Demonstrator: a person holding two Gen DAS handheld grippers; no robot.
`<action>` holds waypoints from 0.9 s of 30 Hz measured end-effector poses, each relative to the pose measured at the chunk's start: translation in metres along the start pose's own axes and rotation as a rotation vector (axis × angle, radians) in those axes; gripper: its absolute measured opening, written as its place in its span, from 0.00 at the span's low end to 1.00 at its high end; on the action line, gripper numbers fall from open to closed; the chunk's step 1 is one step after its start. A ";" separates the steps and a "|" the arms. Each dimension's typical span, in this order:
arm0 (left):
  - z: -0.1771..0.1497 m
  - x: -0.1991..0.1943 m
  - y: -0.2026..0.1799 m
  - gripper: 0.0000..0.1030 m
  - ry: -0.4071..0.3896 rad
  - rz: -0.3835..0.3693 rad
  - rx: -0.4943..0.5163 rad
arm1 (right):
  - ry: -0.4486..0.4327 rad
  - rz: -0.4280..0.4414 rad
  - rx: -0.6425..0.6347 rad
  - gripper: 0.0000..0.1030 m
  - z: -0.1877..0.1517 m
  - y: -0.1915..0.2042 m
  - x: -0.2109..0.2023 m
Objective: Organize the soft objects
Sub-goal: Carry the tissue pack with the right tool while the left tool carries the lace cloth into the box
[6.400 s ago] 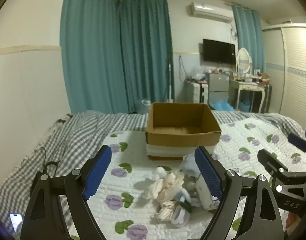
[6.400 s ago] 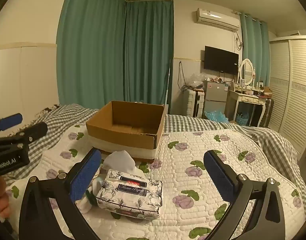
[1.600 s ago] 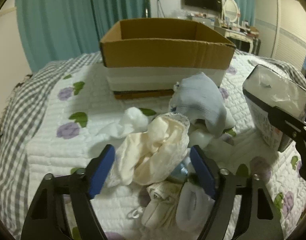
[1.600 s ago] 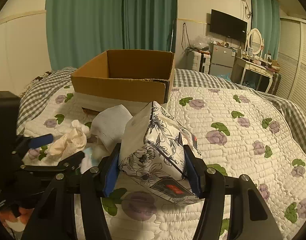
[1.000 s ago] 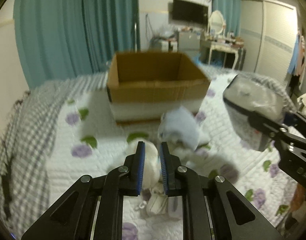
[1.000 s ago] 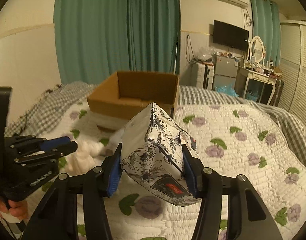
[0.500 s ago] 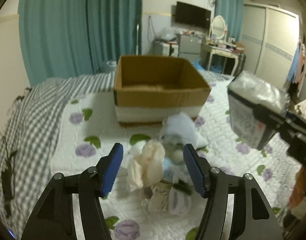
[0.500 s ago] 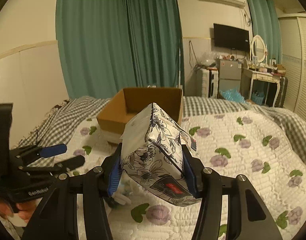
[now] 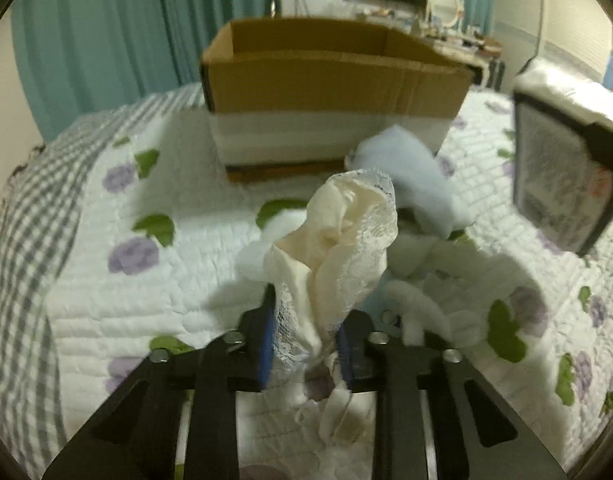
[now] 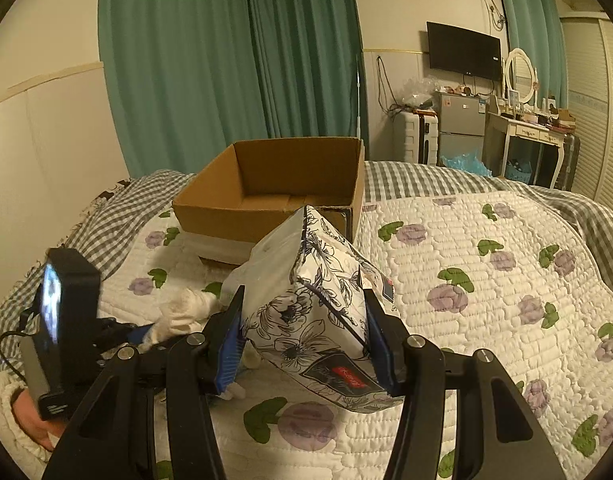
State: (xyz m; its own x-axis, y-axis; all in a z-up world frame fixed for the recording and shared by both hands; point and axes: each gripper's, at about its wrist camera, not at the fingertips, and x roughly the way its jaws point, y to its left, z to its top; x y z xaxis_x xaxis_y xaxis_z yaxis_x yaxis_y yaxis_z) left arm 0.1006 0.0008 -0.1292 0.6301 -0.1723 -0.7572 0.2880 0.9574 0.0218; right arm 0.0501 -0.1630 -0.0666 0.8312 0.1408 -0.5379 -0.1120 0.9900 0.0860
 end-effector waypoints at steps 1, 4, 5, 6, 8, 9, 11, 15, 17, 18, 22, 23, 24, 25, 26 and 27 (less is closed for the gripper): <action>0.001 -0.005 0.000 0.19 -0.012 -0.011 -0.002 | -0.002 0.003 0.000 0.51 0.001 0.000 -0.001; 0.008 -0.031 0.003 0.19 -0.071 -0.041 -0.013 | -0.017 0.019 -0.003 0.51 0.010 0.001 -0.005; 0.012 -0.037 0.004 0.19 -0.086 -0.040 -0.009 | -0.026 0.036 0.002 0.51 0.017 0.001 -0.007; 0.019 -0.047 0.005 0.19 -0.106 -0.042 0.000 | -0.036 0.055 0.007 0.51 0.025 0.001 -0.009; 0.032 -0.059 0.005 0.19 -0.132 -0.050 0.008 | -0.068 0.088 0.009 0.51 0.046 0.002 -0.013; 0.043 -0.069 0.006 0.19 -0.157 -0.059 0.013 | -0.090 0.102 0.004 0.51 0.058 0.003 -0.016; 0.064 -0.076 0.010 0.19 -0.190 -0.061 0.022 | -0.136 0.131 -0.006 0.51 0.087 0.006 -0.019; 0.113 -0.080 0.012 0.19 -0.251 -0.073 0.029 | -0.206 0.176 -0.008 0.51 0.138 0.012 -0.006; 0.134 -0.074 0.013 0.19 -0.263 -0.070 0.030 | -0.208 0.194 0.011 0.51 0.157 0.013 0.015; 0.145 -0.068 0.012 0.19 -0.264 -0.061 0.030 | -0.197 0.216 0.034 0.51 0.163 0.012 0.028; 0.173 -0.027 0.012 0.19 -0.230 -0.041 0.030 | -0.136 0.249 0.124 0.51 0.169 0.001 0.084; 0.177 -0.014 0.013 0.19 -0.219 -0.037 0.029 | -0.124 0.255 0.138 0.51 0.168 -0.001 0.095; 0.178 -0.006 0.013 0.21 -0.207 -0.037 0.028 | -0.110 0.263 0.154 0.51 0.165 -0.004 0.106; 0.179 0.004 0.013 0.23 -0.197 -0.036 0.029 | -0.094 0.268 0.174 0.51 0.162 -0.009 0.118; 0.179 0.016 0.014 0.23 -0.190 -0.031 0.031 | -0.083 0.272 0.185 0.52 0.159 -0.012 0.126; 0.179 0.023 0.014 0.25 -0.185 -0.028 0.032 | -0.074 0.275 0.196 0.55 0.157 -0.016 0.133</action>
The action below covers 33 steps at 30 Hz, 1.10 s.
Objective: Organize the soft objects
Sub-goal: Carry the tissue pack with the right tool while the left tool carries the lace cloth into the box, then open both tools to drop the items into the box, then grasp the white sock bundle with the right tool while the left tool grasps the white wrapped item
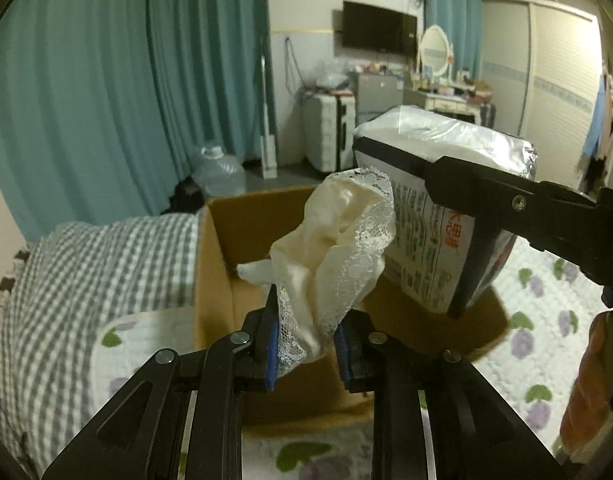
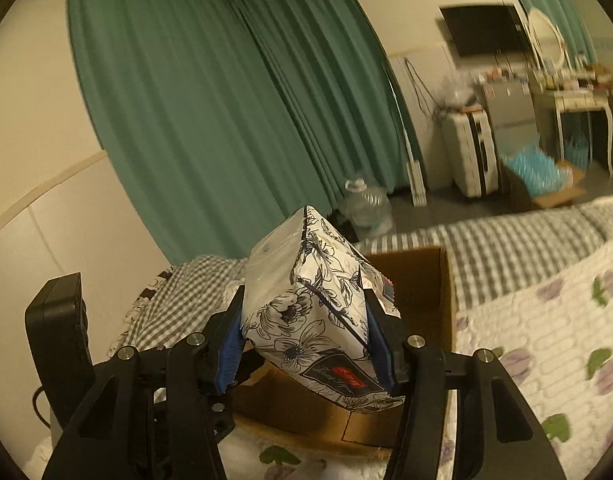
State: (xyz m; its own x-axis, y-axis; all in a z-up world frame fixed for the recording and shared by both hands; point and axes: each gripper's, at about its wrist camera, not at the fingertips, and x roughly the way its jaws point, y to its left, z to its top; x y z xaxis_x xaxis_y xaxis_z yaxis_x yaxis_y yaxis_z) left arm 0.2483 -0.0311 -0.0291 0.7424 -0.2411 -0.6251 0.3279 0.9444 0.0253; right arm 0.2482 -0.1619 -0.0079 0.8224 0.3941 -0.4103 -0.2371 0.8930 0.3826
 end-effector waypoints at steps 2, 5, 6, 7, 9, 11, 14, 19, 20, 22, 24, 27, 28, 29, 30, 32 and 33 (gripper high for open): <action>-0.002 0.013 0.002 0.44 0.029 0.001 0.002 | 0.012 -0.019 0.006 0.64 -0.004 -0.008 0.008; -0.006 0.024 0.003 0.58 0.056 0.020 0.003 | -0.002 -0.065 -0.025 0.83 -0.005 -0.010 0.008; -0.007 0.023 0.003 0.58 0.050 0.023 0.007 | -0.011 -0.082 -0.040 0.83 -0.004 -0.009 0.004; -0.008 0.020 0.002 0.58 0.045 0.025 0.010 | -0.017 -0.098 -0.055 0.83 -0.003 -0.007 -0.002; -0.007 0.010 0.001 0.58 0.045 0.028 0.011 | -0.026 -0.120 -0.071 0.85 -0.001 -0.005 -0.014; -0.001 -0.002 0.001 0.58 0.033 0.026 0.006 | -0.041 -0.137 -0.090 0.86 0.004 0.001 -0.033; 0.007 -0.038 0.002 0.58 -0.018 0.038 0.009 | -0.073 -0.171 -0.119 0.90 0.012 0.015 -0.067; 0.015 -0.123 0.006 0.74 -0.139 0.048 0.018 | -0.129 -0.226 -0.177 0.96 0.021 0.055 -0.141; 0.015 -0.137 0.007 0.74 -0.158 0.047 0.018 | -0.138 -0.240 -0.190 0.98 0.021 0.065 -0.156; 0.013 -0.172 0.010 0.74 -0.216 0.043 0.012 | -0.154 -0.257 -0.211 0.98 0.019 0.082 -0.183; 0.007 -0.204 0.012 0.74 -0.259 0.042 0.011 | -0.148 -0.280 -0.226 0.99 0.013 0.097 -0.205; -0.008 -0.237 0.014 0.74 -0.295 0.050 0.017 | -0.128 -0.276 -0.245 0.99 -0.005 0.111 -0.227; -0.015 -0.245 0.014 0.74 -0.298 0.053 0.023 | -0.117 -0.273 -0.252 0.99 -0.016 0.115 -0.234; -0.020 -0.249 0.012 0.74 -0.297 0.057 0.022 | -0.108 -0.273 -0.258 0.99 -0.024 0.118 -0.238; -0.027 -0.253 0.012 0.74 -0.285 0.061 0.018 | -0.096 -0.274 -0.267 0.99 -0.036 0.120 -0.240; -0.041 -0.250 0.015 0.74 -0.225 0.063 -0.001 | -0.058 -0.274 -0.271 0.99 -0.062 0.119 -0.241; -0.047 -0.246 0.016 0.74 -0.198 0.061 -0.009 | -0.042 -0.274 -0.264 0.99 -0.074 0.118 -0.239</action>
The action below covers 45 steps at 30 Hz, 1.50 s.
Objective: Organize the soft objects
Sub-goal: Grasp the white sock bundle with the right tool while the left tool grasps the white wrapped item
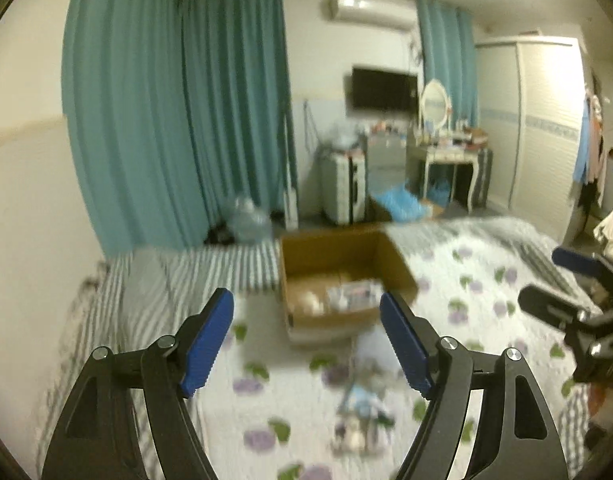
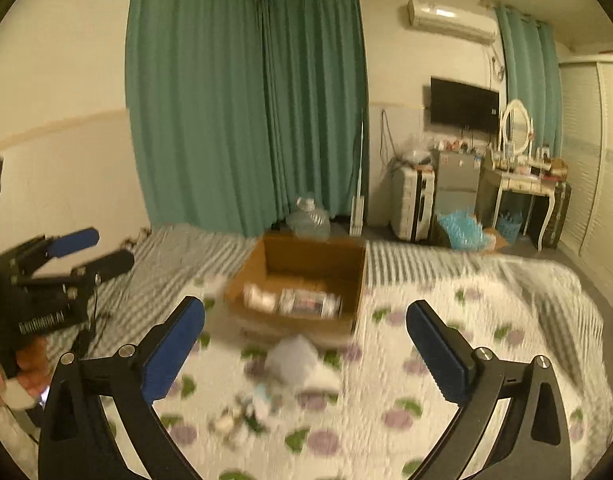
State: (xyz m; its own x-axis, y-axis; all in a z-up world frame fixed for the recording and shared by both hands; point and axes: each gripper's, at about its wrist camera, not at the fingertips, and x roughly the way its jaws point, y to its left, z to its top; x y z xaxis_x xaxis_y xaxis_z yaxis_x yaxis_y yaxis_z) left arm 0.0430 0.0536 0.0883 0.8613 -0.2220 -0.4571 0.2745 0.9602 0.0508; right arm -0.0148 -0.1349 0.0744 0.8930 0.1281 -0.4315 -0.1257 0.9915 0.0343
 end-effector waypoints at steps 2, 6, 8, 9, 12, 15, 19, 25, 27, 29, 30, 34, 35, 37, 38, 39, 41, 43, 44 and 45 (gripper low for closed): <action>-0.020 0.008 0.001 0.74 0.052 0.001 -0.015 | 0.039 0.015 0.024 0.99 -0.028 0.001 0.007; -0.063 0.021 -0.004 0.74 0.081 0.014 -0.021 | 0.120 0.055 0.092 0.99 -0.080 0.001 0.039; -0.090 0.039 -0.008 0.74 0.131 0.028 -0.018 | 0.180 0.055 0.091 0.99 -0.103 0.005 0.064; -0.101 0.046 -0.010 0.74 0.148 0.038 -0.012 | 0.212 0.050 0.083 0.99 -0.113 0.008 0.078; -0.133 0.069 -0.012 0.74 0.194 0.077 0.008 | 0.260 0.039 0.077 0.99 -0.135 0.010 0.103; -0.158 0.084 -0.006 0.74 0.231 0.069 0.005 | 0.323 0.058 0.091 0.98 -0.153 0.010 0.127; -0.172 0.092 0.007 0.74 0.262 0.020 -0.038 | 0.364 0.087 0.079 0.96 -0.163 0.020 0.148; -0.179 0.100 0.021 0.74 0.312 0.021 -0.109 | 0.432 0.134 0.096 0.77 -0.172 0.026 0.177; -0.182 0.106 0.022 0.74 0.351 0.016 -0.114 | 0.449 0.144 0.080 0.55 -0.174 0.030 0.182; -0.185 0.112 0.023 0.74 0.384 0.007 -0.118 | 0.449 0.156 0.059 0.51 -0.174 0.032 0.181; -0.186 0.113 0.022 0.74 0.390 0.006 -0.114 | 0.443 0.159 0.054 0.49 -0.174 0.032 0.178; -0.182 0.107 0.008 0.74 0.364 -0.018 -0.073 | 0.403 0.107 -0.007 0.48 -0.163 0.027 0.157; -0.181 0.106 0.004 0.74 0.359 -0.036 -0.066 | 0.393 0.093 -0.019 0.48 -0.160 0.025 0.153; -0.178 0.109 -0.009 0.74 0.358 -0.073 -0.057 | 0.379 0.069 -0.019 0.48 -0.155 0.016 0.146; -0.177 0.111 -0.015 0.74 0.361 -0.079 -0.049 | 0.376 0.061 -0.015 0.48 -0.154 0.012 0.144; -0.176 0.114 -0.022 0.74 0.363 -0.086 -0.039 | 0.372 0.052 -0.008 0.48 -0.153 0.008 0.142; -0.177 0.122 -0.035 0.72 0.371 -0.114 -0.024 | 0.371 0.041 0.007 0.48 -0.152 0.001 0.141; -0.181 0.132 -0.043 0.72 0.390 -0.138 -0.017 | 0.377 0.036 0.017 0.48 -0.153 -0.004 0.143; -0.184 0.137 -0.046 0.71 0.399 -0.132 -0.003 | 0.380 0.038 0.017 0.48 -0.154 -0.004 0.143; -0.188 0.142 -0.051 0.63 0.414 -0.125 0.016 | 0.383 0.039 0.014 0.48 -0.155 -0.004 0.144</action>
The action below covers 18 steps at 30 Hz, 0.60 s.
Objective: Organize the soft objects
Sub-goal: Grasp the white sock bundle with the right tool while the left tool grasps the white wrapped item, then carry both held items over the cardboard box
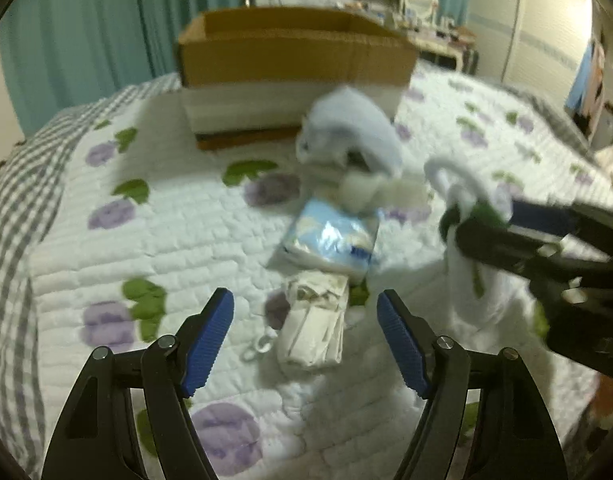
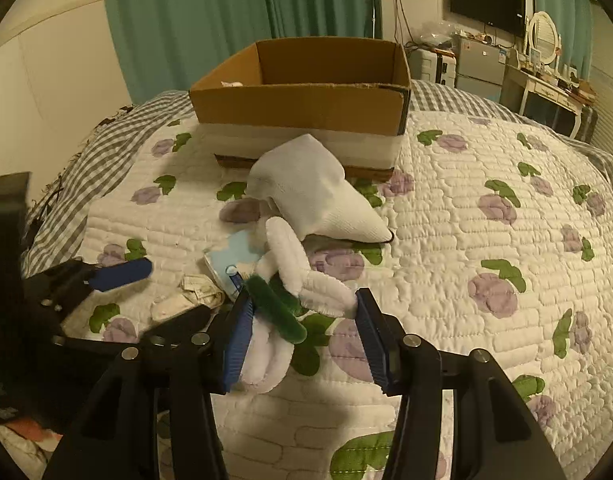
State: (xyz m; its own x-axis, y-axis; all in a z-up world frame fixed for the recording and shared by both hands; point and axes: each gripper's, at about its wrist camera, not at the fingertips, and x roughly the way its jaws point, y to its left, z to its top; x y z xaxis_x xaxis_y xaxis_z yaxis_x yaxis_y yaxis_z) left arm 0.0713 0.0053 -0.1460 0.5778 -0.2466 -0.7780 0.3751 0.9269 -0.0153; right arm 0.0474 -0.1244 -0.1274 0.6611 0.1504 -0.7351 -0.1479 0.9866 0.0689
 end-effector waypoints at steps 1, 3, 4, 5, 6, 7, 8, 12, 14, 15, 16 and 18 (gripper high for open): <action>-0.001 0.006 -0.002 0.53 0.018 -0.004 0.011 | 0.003 0.000 -0.005 0.48 -0.001 0.001 0.001; -0.003 0.013 -0.005 0.39 0.042 -0.034 0.023 | 0.007 -0.001 -0.016 0.48 -0.001 0.002 0.004; -0.003 0.014 -0.005 0.29 0.044 -0.043 0.024 | 0.009 0.001 -0.018 0.48 -0.003 0.002 0.004; -0.003 0.013 -0.006 0.29 0.043 -0.041 0.026 | 0.013 0.005 -0.017 0.48 -0.004 0.002 0.005; -0.003 0.012 -0.005 0.29 0.042 -0.044 0.026 | 0.017 0.011 -0.013 0.48 -0.005 0.002 0.006; -0.004 0.009 -0.005 0.29 0.033 -0.046 0.023 | 0.020 0.017 -0.013 0.48 -0.007 0.002 0.005; -0.005 0.006 -0.004 0.28 0.027 -0.050 0.022 | 0.021 0.018 -0.016 0.48 -0.008 0.003 0.004; -0.009 -0.007 -0.006 0.28 0.008 -0.052 0.027 | 0.005 0.022 -0.033 0.48 -0.010 0.007 -0.004; -0.010 -0.016 -0.009 0.28 -0.008 -0.046 0.026 | -0.010 0.028 -0.033 0.48 -0.009 0.007 -0.011; -0.010 -0.022 -0.009 0.28 -0.018 -0.048 0.022 | -0.018 0.030 -0.033 0.48 -0.008 0.007 -0.015; -0.010 -0.027 -0.009 0.28 -0.026 -0.050 0.016 | -0.027 0.031 -0.031 0.48 -0.007 0.006 -0.020; -0.007 -0.038 -0.009 0.28 -0.046 -0.051 0.003 | -0.049 0.035 -0.019 0.48 -0.004 0.003 -0.031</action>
State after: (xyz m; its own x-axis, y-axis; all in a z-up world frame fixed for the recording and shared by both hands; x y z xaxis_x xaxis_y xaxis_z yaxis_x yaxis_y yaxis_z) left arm 0.0407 0.0082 -0.1205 0.5907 -0.3064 -0.7464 0.4068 0.9120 -0.0524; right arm 0.0239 -0.1265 -0.1073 0.6908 0.1878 -0.6982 -0.1849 0.9795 0.0805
